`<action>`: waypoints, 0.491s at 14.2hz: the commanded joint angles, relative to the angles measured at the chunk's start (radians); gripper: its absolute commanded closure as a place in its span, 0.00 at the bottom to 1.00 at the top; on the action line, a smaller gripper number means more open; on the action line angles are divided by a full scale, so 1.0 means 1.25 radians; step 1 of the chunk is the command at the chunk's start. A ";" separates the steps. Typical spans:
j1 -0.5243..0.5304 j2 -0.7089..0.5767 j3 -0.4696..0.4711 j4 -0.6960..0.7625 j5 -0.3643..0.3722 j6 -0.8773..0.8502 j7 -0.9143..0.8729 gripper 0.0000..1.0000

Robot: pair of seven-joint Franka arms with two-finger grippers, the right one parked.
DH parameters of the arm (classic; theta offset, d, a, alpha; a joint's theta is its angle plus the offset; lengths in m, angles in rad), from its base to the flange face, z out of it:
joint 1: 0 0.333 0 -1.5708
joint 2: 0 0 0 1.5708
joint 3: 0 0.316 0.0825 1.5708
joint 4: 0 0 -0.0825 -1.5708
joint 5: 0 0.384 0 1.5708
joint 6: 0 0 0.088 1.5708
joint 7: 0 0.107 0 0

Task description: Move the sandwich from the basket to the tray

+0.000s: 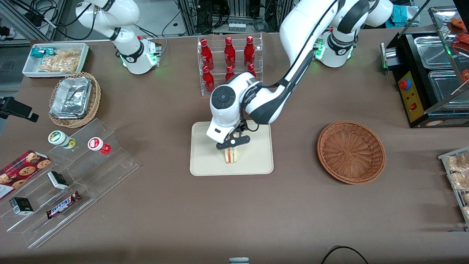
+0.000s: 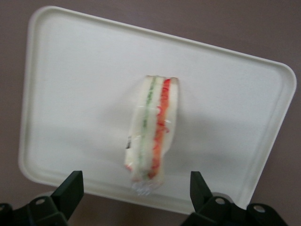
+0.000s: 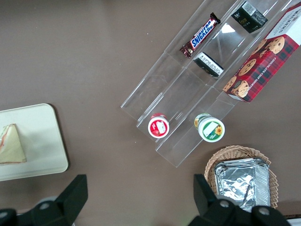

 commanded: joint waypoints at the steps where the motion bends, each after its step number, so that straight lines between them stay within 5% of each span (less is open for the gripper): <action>1: 0.038 -0.073 0.006 -0.072 0.012 -0.062 0.001 0.00; 7: 0.192 -0.278 0.004 -0.316 -0.002 -0.062 0.217 0.00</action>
